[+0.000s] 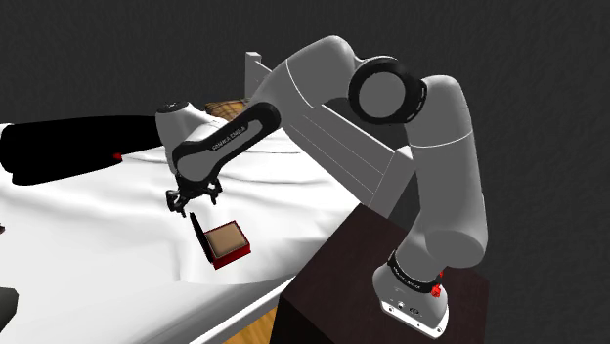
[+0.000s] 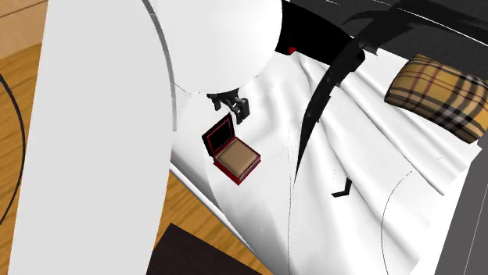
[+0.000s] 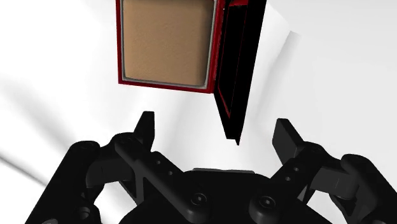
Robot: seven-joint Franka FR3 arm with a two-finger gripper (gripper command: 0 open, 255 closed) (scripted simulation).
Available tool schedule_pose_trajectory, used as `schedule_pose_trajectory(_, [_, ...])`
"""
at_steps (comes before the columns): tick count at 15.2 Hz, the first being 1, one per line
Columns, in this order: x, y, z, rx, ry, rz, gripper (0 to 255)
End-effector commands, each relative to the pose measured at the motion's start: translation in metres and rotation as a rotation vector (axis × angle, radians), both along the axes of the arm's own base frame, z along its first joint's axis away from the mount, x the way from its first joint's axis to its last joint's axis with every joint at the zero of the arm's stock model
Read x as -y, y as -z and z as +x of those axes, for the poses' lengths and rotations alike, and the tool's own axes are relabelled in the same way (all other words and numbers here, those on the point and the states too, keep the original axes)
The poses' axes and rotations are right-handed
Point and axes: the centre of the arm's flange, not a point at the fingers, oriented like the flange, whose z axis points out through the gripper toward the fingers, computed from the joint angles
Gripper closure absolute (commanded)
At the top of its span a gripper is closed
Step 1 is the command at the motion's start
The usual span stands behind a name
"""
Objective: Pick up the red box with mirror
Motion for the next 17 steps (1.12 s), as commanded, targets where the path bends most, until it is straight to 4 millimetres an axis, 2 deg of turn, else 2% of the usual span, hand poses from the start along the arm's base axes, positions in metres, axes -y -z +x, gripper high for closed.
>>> schedule_pose_trajectory(1, [-0.007,0.017,0.019,-0.003,0.023,-0.006,0])
schedule_pose_trajectory(2, [-0.012,0.026,0.028,-0.005,0.033,-0.008,0])
schedule_pose_trajectory(3, [-0.012,0.027,0.03,-0.005,0.035,-0.008,0])
schedule_pose_trajectory(10, [-0.012,0.067,0.03,-0.005,0.035,-0.008,0])
schedule_pose_trajectory(12, [-0.012,0.067,0.03,-0.005,0.035,-0.008,0])
schedule_pose_trajectory(13, [-0.012,0.067,0.029,-0.005,0.035,-0.008,255])
schedule_pose_trajectory(17, [-0.012,0.067,0.029,-0.005,0.035,-0.008,255])
